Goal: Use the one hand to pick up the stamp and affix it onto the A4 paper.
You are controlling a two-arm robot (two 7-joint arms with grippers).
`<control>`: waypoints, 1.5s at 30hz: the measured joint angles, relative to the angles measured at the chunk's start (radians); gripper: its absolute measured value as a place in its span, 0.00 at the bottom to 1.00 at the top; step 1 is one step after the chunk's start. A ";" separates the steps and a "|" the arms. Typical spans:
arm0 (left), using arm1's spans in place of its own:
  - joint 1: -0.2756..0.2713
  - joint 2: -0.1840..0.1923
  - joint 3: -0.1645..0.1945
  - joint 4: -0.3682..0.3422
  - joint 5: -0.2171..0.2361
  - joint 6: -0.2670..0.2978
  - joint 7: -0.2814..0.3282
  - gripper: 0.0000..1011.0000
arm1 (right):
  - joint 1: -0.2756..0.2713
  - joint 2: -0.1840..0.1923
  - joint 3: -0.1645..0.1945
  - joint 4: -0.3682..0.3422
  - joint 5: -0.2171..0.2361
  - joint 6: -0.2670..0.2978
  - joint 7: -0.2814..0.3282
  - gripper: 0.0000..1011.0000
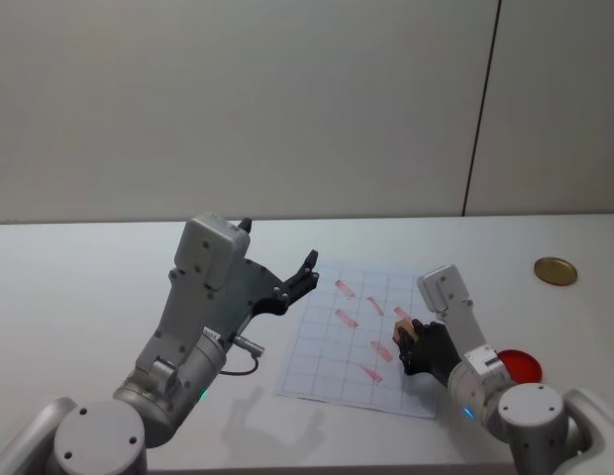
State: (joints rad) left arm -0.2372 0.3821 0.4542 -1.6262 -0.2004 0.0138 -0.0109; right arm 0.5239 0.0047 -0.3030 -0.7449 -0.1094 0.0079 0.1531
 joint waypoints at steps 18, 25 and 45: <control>0.000 0.000 0.000 0.000 0.000 0.000 0.000 0.98 | 0.039 -0.012 -0.006 0.081 -0.028 -0.018 -0.015 0.19; 0.000 0.000 0.000 0.000 0.000 0.000 0.000 0.98 | 0.045 -0.015 -0.011 0.095 -0.041 -0.019 -0.018 0.19; 0.000 0.000 0.000 0.000 0.000 0.000 0.000 0.98 | 0.039 -0.016 -0.038 0.094 -0.094 -0.016 -0.009 0.19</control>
State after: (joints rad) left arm -0.2372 0.3821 0.4542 -1.6262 -0.2004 0.0139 -0.0110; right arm 0.5633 -0.0115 -0.3412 -0.6511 -0.2038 -0.0078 0.1437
